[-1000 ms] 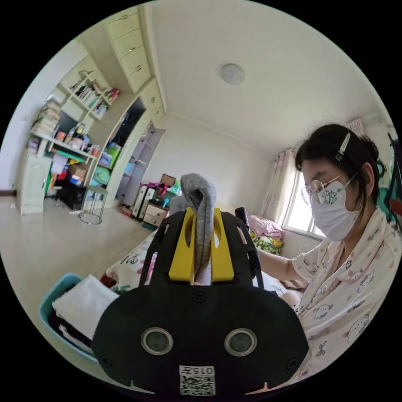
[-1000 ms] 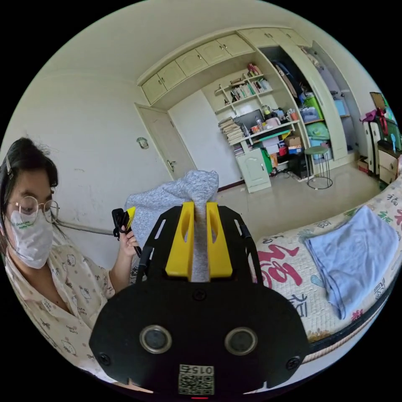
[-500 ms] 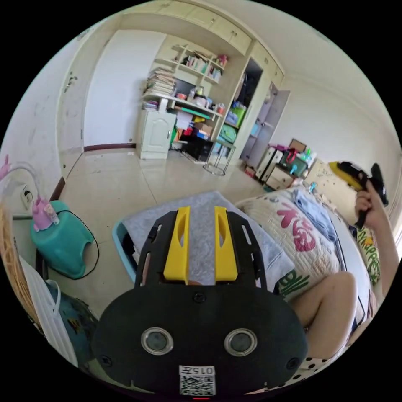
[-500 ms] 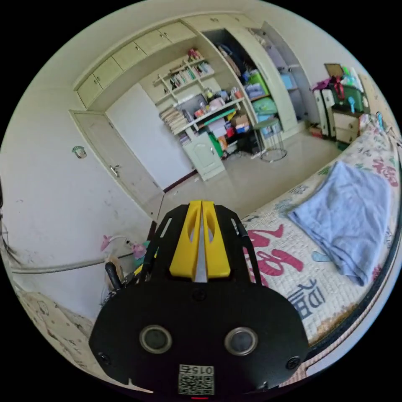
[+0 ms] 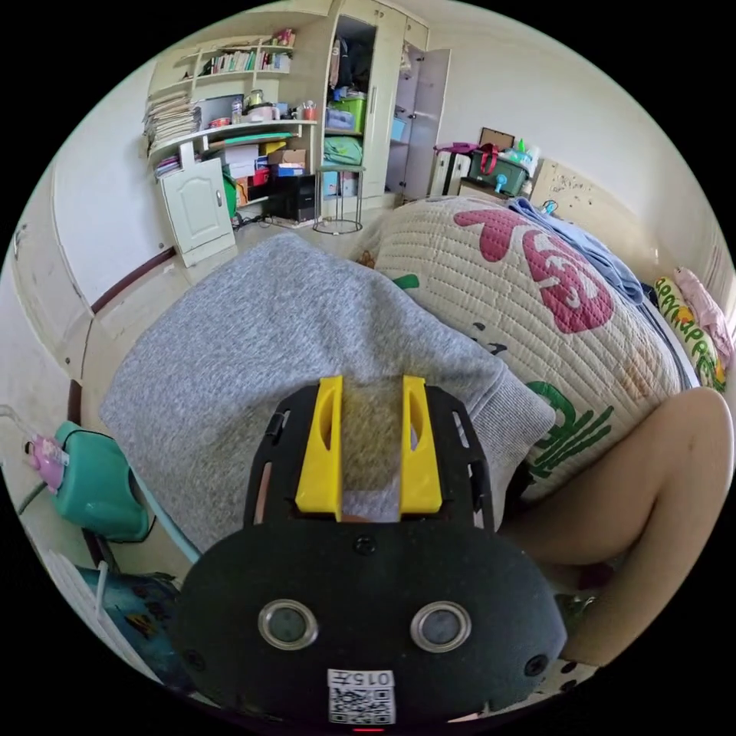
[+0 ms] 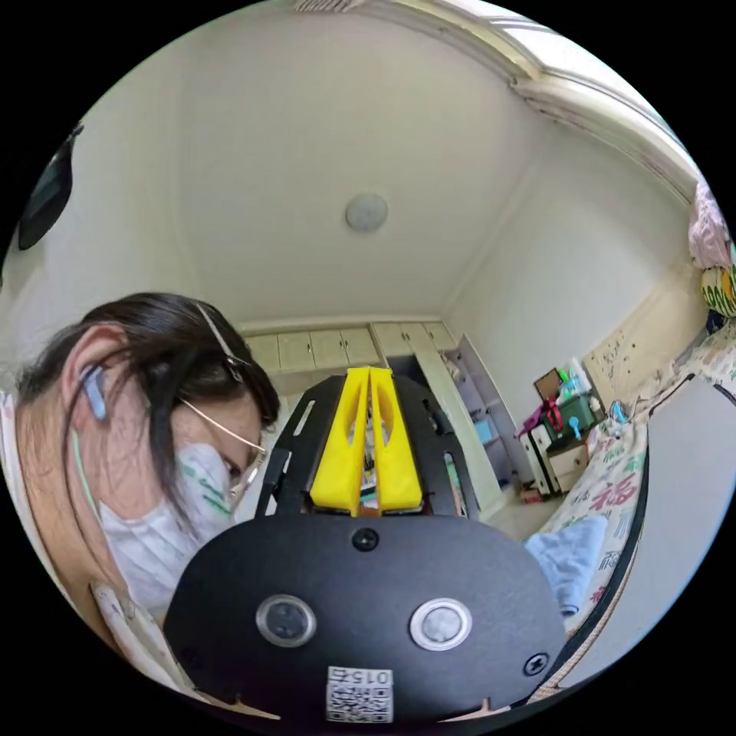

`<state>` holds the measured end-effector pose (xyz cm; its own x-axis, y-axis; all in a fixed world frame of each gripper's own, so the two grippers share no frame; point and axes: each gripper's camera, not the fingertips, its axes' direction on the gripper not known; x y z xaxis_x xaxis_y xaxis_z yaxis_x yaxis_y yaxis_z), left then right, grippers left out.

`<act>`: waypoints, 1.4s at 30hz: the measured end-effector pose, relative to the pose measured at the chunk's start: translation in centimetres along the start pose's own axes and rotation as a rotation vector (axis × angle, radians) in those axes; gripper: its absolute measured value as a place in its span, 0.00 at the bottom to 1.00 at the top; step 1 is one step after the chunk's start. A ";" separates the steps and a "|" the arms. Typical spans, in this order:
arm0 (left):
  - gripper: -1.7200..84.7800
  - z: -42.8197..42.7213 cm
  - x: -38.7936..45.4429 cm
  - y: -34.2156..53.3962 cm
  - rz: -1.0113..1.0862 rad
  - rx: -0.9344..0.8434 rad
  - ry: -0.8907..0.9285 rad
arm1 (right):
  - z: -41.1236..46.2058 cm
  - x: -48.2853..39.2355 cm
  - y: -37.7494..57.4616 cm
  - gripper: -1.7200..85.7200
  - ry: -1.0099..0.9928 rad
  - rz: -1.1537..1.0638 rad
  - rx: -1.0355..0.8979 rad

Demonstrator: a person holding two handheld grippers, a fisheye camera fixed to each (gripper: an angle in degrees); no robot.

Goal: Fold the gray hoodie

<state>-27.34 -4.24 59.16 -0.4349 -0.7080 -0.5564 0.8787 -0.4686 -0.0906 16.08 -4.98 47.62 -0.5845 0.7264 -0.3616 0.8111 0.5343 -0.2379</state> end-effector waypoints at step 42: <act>0.16 -15.7 40.0 -3.2 0.319 0.301 0.603 | 18.0 39.0 -33.7 0.25 1.535 -0.127 -0.887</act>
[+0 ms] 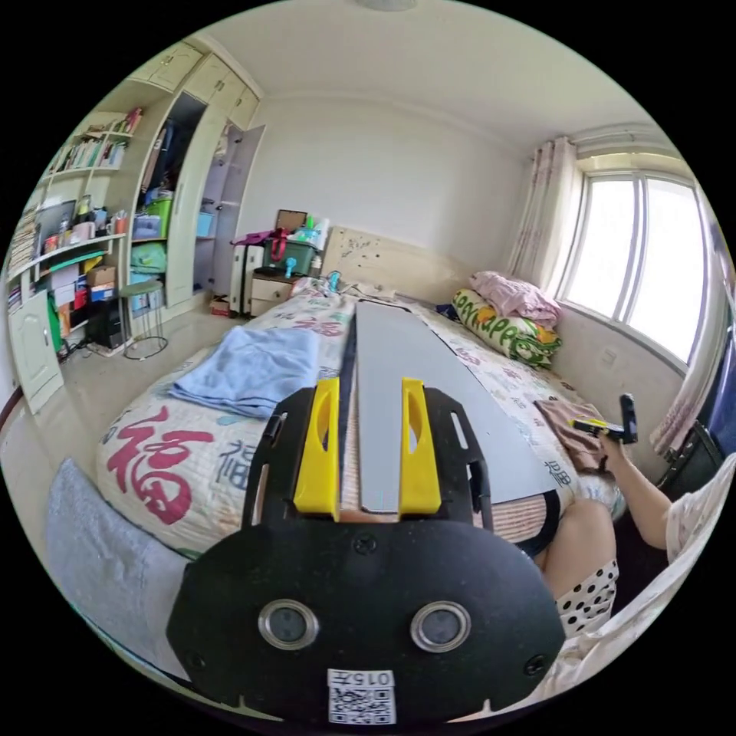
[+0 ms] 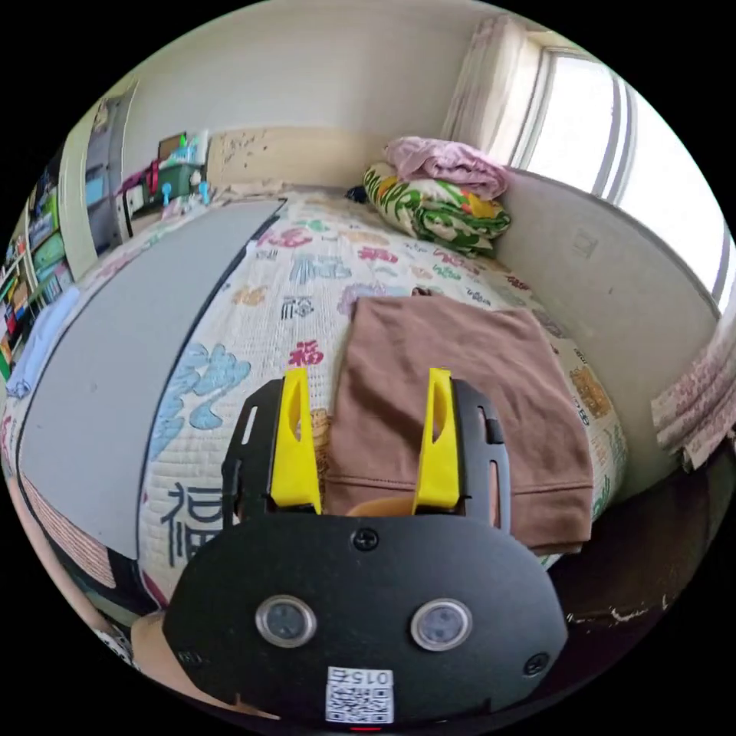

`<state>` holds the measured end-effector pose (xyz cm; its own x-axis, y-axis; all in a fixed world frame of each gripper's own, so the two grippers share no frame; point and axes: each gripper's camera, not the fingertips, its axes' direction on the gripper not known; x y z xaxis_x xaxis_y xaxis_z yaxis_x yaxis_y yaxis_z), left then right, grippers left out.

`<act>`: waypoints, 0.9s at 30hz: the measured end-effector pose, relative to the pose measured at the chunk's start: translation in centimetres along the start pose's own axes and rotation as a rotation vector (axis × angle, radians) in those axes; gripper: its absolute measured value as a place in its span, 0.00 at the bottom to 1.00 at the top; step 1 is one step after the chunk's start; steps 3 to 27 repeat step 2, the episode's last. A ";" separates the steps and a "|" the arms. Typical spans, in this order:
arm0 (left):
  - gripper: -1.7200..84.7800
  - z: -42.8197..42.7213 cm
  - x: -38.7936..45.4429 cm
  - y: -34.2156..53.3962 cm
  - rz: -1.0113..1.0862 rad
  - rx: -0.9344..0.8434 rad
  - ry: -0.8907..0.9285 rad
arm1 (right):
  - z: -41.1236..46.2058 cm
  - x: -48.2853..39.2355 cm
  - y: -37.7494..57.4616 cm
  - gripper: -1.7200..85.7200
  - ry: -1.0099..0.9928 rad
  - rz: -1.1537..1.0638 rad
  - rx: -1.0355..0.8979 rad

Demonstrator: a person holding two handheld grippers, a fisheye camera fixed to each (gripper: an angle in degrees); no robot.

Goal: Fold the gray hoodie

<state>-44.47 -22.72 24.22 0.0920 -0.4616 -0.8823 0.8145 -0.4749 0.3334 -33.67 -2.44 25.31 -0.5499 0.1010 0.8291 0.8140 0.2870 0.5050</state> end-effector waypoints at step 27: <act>0.16 2.6 3.4 -0.3 0.043 -0.040 0.080 | 3.5 -3.2 -3.4 0.27 0.021 -0.100 -0.128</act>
